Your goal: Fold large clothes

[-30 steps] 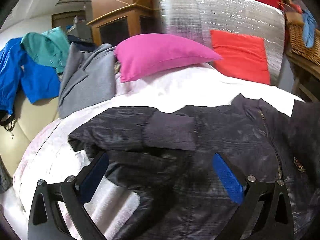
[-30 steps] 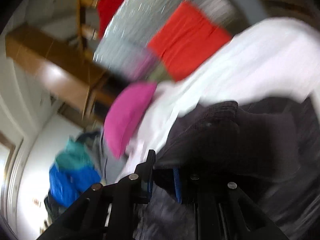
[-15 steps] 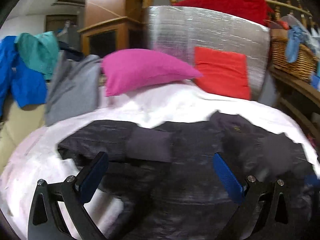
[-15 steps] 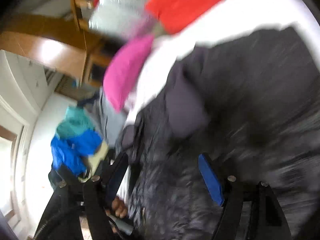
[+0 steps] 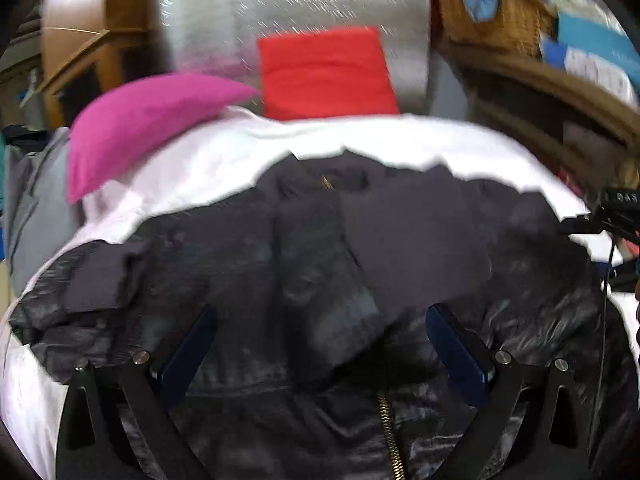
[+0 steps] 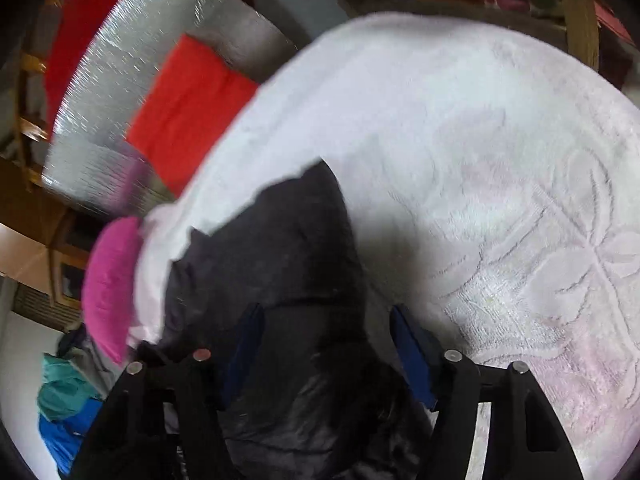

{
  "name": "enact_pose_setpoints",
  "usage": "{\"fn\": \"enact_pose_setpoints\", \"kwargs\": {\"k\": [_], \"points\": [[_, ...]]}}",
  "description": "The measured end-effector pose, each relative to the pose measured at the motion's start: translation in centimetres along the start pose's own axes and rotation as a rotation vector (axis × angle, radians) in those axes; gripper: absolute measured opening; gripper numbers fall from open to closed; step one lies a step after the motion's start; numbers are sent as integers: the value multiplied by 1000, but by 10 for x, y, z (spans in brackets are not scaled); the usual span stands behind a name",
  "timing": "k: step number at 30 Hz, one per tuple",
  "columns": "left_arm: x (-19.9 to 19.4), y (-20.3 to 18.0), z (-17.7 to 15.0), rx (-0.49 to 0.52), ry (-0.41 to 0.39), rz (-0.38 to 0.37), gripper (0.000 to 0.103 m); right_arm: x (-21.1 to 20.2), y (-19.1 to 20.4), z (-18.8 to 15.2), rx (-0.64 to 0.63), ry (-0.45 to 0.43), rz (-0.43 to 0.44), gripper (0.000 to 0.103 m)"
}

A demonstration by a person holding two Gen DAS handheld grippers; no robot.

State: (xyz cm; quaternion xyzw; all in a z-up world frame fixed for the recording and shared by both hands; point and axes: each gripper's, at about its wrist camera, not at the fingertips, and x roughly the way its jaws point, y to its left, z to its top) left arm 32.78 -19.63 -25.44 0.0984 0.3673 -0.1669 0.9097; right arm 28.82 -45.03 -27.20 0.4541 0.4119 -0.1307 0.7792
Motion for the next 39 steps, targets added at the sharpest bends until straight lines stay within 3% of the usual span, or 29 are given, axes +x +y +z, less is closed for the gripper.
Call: {"fn": "enact_pose_setpoints", "kwargs": {"k": [1,2,4,7,11,16,17,19,20,22,23,28,31,32,33,38,39], "points": [[7,-1,-1,0,23,4,98,4,-4,2,-7,16,-11,36],[14,-1,-2,1,42,14,91,11,-4,2,-17,41,-20,36],[19,5,0,-10,67,-28,48,13,0,0,-44,30,-43,33],[17,26,3,-59,71,-34,42,6,1,1,-75,-8,-48,31],[0,57,5,-125,64,-38,42,0,-7,3,-72,0,-70,30],[-33,99,0,-158,26,50,44,-16,-18,6,-75,-20,-90,30],[-40,107,-2,-169,23,40,46,-21,-20,7,-72,-22,-92,31],[-55,128,-5,-207,13,18,62,-30,-18,7,-67,-43,-110,33],[-65,141,-8,-228,-5,15,66,-38,-17,6,-74,-58,-124,36],[-80,167,-8,-273,-42,36,71,-52,-9,3,-105,-123,-146,57],[-87,183,-10,-302,-55,55,71,-62,-3,0,-123,-169,-146,74],[-106,277,-39,-579,-86,182,78,-92,38,-34,-303,-316,-30,76],[-91,315,-57,-702,-64,233,78,-76,68,-62,-454,-234,54,64],[-83,320,-61,-717,-45,229,77,-67,76,-70,-484,-194,63,48],[-76,326,-65,-740,-11,206,77,-52,83,-78,-512,-130,72,38],[-54,342,-79,-865,19,72,66,21,84,-100,-480,154,4,39],[-53,343,-80,-877,12,61,66,28,81,-102,-470,172,-16,38]]}}
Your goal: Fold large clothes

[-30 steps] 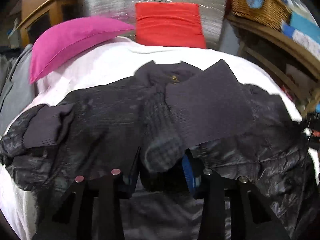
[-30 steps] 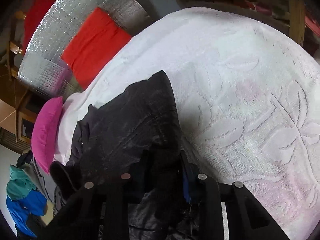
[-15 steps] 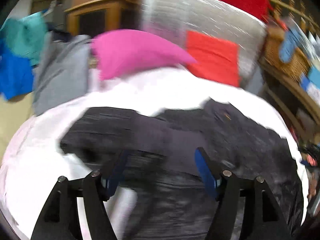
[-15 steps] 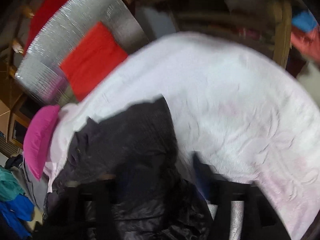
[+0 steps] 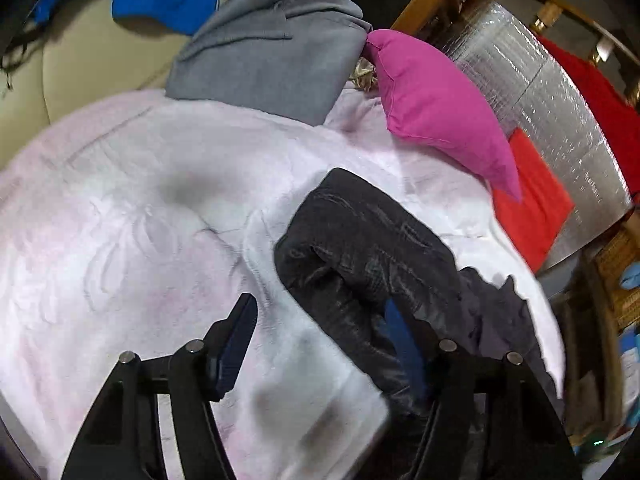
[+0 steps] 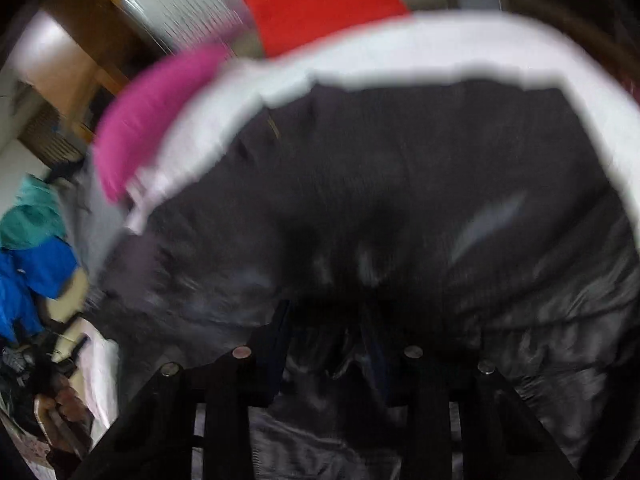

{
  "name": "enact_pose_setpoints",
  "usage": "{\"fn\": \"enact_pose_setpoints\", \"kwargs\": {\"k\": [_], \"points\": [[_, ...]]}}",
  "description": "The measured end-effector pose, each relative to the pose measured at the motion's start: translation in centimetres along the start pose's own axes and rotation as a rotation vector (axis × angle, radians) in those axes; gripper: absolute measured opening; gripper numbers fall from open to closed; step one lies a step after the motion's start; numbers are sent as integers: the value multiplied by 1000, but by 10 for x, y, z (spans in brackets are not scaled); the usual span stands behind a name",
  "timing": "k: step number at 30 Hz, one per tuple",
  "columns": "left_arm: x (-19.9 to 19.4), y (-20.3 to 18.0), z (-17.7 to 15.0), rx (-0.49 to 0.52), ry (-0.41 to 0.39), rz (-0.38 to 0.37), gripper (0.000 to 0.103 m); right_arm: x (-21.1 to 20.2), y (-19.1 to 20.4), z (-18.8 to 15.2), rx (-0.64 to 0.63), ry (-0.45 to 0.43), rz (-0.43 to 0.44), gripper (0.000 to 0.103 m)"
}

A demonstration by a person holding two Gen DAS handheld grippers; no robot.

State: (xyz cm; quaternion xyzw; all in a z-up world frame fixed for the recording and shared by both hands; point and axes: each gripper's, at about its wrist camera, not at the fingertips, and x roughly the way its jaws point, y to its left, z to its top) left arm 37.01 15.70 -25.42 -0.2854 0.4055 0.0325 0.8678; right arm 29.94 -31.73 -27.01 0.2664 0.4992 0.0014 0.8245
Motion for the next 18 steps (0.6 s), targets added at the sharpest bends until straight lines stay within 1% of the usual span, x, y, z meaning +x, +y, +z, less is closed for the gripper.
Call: {"fn": "enact_pose_setpoints", "kwargs": {"k": [1,2,3,4,5,6,7,8,10,11,13,15,18], "points": [[-1,-1,1,-1,-23,10,66,0,-1,-1,7,-15,0,38],[-6,-4,1,17,-61,36,66,-2,-1,0,0,-14,3,39],[-14,-11,3,63,-113,71,66,-4,-1,1,-4,-8,9,39],[-21,-23,2,130,-165,99,68,-4,-3,1,5,-3,19,39],[-24,-34,1,184,-192,100,68,-3,-6,0,19,2,30,39],[-24,-39,1,211,-196,85,74,-3,-9,-1,35,4,43,39],[-22,-45,-1,230,-178,46,81,-3,-11,0,49,5,54,39],[-16,-46,-1,230,-144,8,82,-3,-12,0,57,7,60,39],[0,-45,-1,179,-25,-84,82,-4,-10,0,54,8,56,39],[9,-41,0,125,25,-132,82,-4,-8,0,47,6,50,39],[26,-27,2,-19,90,-215,82,-4,-3,-1,28,0,36,40],[38,-17,6,-128,111,-259,82,-1,5,-2,7,-5,22,40],[54,-14,10,-188,112,-295,81,-1,5,-2,-1,-7,22,40]]}}
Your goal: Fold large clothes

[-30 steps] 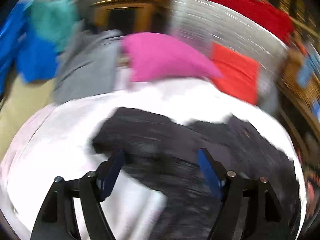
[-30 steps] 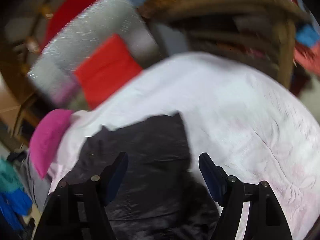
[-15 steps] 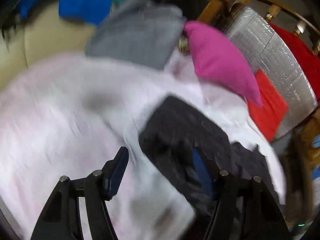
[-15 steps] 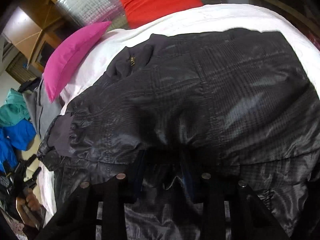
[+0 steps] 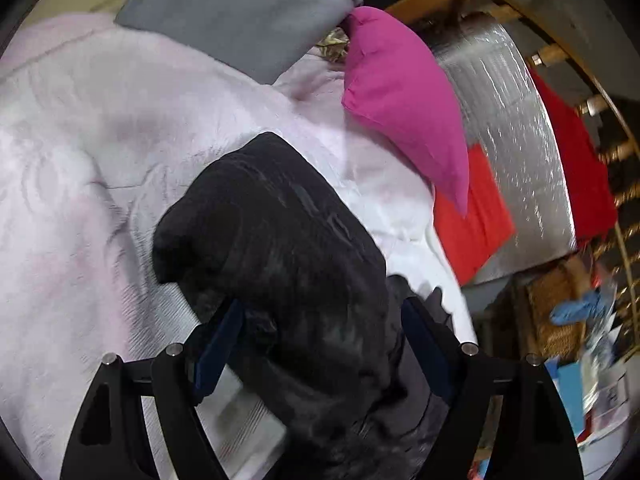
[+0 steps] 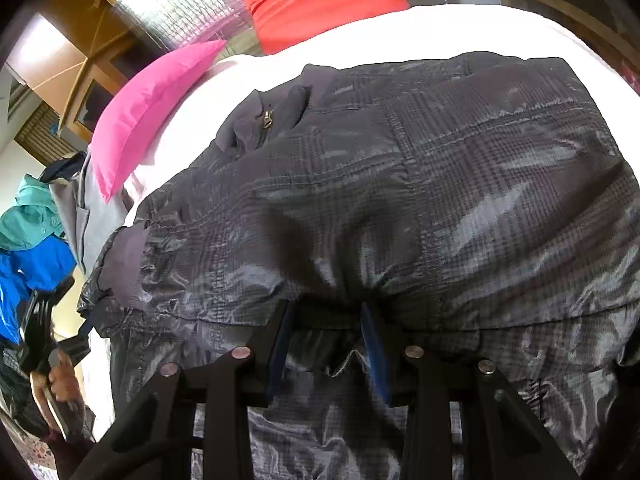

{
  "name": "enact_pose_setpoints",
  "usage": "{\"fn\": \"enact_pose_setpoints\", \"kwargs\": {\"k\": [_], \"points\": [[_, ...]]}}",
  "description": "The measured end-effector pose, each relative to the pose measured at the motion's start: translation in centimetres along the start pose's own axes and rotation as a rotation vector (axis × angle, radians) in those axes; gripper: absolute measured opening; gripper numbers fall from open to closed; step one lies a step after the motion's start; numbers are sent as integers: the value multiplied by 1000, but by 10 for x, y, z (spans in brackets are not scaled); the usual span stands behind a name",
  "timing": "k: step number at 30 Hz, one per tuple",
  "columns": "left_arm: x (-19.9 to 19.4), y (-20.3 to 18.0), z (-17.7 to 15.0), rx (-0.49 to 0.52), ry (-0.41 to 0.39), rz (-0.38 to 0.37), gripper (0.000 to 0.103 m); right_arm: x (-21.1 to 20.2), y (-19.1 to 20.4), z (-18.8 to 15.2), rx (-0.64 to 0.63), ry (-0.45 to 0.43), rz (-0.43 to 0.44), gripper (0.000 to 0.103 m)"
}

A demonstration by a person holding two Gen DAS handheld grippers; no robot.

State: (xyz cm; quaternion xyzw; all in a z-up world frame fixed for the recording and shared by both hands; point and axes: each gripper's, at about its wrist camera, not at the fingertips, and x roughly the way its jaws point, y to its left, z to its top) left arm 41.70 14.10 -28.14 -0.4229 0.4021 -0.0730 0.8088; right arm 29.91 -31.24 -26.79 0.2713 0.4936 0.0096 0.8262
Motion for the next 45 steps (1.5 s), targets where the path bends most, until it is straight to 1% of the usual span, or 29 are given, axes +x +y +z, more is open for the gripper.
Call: {"fn": "enact_pose_setpoints", "kwargs": {"k": [4,5,6,7,8,9,10,11,12,13,15,17,21,23,26,28,31,33,35,36,37,38,39,40,41,42,43,44,45], "points": [[16,1,3,-54,-2,-21,80,-1,-1,0,-7,0,3,42],[19,2,4,-72,-9,-29,77,-2,-1,-1,-12,0,1,43],[20,3,5,-87,-15,-36,67,-1,0,-1,-19,-1,-2,43],[21,3,6,-97,-20,-38,51,0,1,-1,-25,-3,-6,43],[21,4,6,-104,-27,-36,43,0,2,-1,-30,-5,-10,43],[21,5,7,-108,-37,-36,30,-1,3,-1,-36,-6,-13,43],[20,4,8,-110,-49,-43,24,-1,4,-1,-43,-7,-16,43],[16,5,8,-111,-60,-54,20,-1,4,-2,-51,-7,-19,43],[11,3,8,-104,-74,-78,9,-1,4,-2,-54,-7,-20,43],[5,-2,9,-88,-87,-115,9,-1,4,-2,-53,-7,-19,43],[-6,-15,9,-40,-126,-141,8,-1,4,-2,-44,-7,-15,43],[-19,-29,8,8,-155,-193,8,-2,4,-2,-40,-7,-15,43],[-54,-57,-1,82,-216,-350,8,-2,4,-3,-34,-13,-16,43],[-71,-73,-7,120,-235,-425,8,-2,3,-3,-26,-15,-13,43],[-87,-93,-14,161,-246,-507,8,-3,0,-3,-9,-16,1,43],[-90,-107,-20,187,-232,-548,8,-4,-3,-3,15,-17,21,43],[-82,-132,-37,219,-163,-611,8,-10,-14,0,88,-13,92,43],[-71,-147,-51,235,-111,-644,8,-15,-25,3,163,-15,162,43],[-59,-163,-68,264,-48,-663,8,-24,-40,6,242,-45,228,43],[-48,-171,-79,269,-6,-668,8,-28,-44,7,261,-60,244,43],[-34,-177,-92,278,45,-654,8,-34,-50,9,286,-85,268,43],[-18,-183,-107,304,109,-613,8,-38,-54,10,300,-99,282,43],[-4,-187,-118,330,168,-559,13,-42,-57,11,312,-111,292,43],[20,-190,-133,358,277,-467,29,-45,-60,11,324,-123,299,43],[41,-188,-144,367,387,-384,40,-47,-63,12,340,-131,307,43],[54,-185,-153,371,466,-327,50,-48,-66,13,354,-135,319,43],[65,-179,-163,377,525,-275,50,-49,-68,14,362,-134,328,43],[68,-175,-171,404,548,-236,50,-48,-69,15,369,-126,335,43],[66,-174,-177,453,551,-209,50,-47,-70,16,371,-114,344,46]]}}
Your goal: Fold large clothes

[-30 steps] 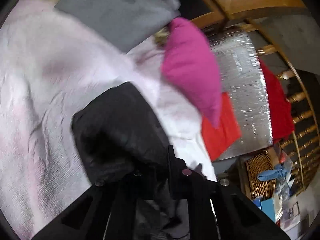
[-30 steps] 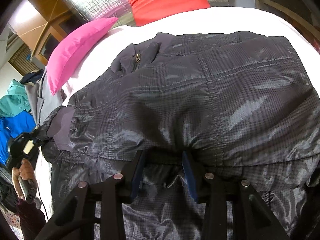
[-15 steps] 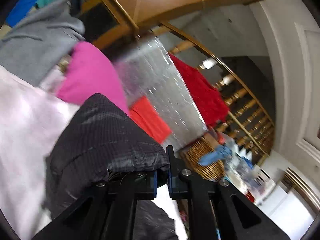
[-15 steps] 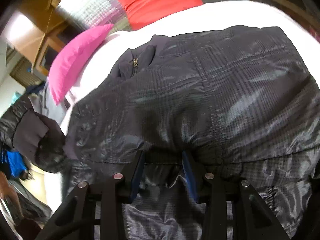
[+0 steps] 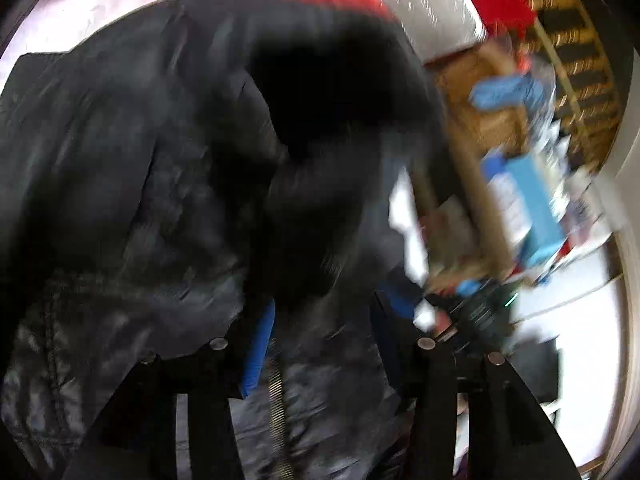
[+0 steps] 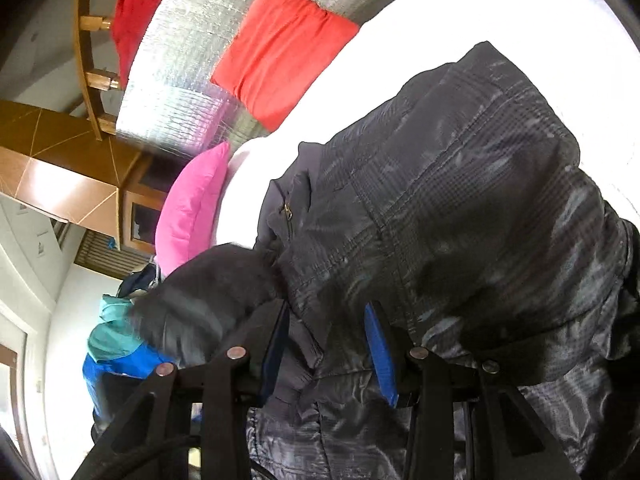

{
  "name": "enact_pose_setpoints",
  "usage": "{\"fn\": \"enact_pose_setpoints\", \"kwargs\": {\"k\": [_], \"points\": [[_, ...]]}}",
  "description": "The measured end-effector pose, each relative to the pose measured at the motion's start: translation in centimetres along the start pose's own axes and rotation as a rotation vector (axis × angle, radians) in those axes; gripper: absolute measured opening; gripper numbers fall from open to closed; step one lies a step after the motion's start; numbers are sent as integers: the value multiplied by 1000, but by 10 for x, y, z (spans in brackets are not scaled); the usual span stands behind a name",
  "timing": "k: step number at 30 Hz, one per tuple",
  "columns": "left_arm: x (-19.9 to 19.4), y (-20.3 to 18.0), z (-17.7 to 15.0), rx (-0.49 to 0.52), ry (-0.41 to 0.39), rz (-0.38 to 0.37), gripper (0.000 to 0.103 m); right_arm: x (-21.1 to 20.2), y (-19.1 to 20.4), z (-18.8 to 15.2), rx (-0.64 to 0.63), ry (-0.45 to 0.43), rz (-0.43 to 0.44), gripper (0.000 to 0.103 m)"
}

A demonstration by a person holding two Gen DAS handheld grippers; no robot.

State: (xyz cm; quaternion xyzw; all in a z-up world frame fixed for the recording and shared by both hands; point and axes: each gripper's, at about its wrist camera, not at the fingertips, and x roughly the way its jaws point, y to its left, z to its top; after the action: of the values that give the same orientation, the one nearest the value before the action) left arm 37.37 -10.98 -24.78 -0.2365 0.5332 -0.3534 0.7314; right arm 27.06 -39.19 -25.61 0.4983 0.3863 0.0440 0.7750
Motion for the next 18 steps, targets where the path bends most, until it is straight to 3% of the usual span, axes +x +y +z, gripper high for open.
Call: {"fn": "enact_pose_setpoints", "kwargs": {"k": [2,4,7,9,11,14,18], "points": [[-7,-7,-11,88,41,17,50,3,0,2,7,28,7,55],[-23,-13,-19,158,59,-29,50,6,2,1,5,40,25,56],[-68,-20,-25,262,-65,-24,52,9,10,-4,-32,50,55,56],[-103,-14,-22,298,-189,12,57,11,24,-12,-89,55,70,67],[-126,-3,-17,281,-292,75,62,13,43,-22,-174,52,68,74],[-143,18,-8,231,-420,196,66,16,74,-40,-363,12,-12,81],[-134,59,9,118,-417,344,66,30,103,-62,-536,-3,-79,86]]}}
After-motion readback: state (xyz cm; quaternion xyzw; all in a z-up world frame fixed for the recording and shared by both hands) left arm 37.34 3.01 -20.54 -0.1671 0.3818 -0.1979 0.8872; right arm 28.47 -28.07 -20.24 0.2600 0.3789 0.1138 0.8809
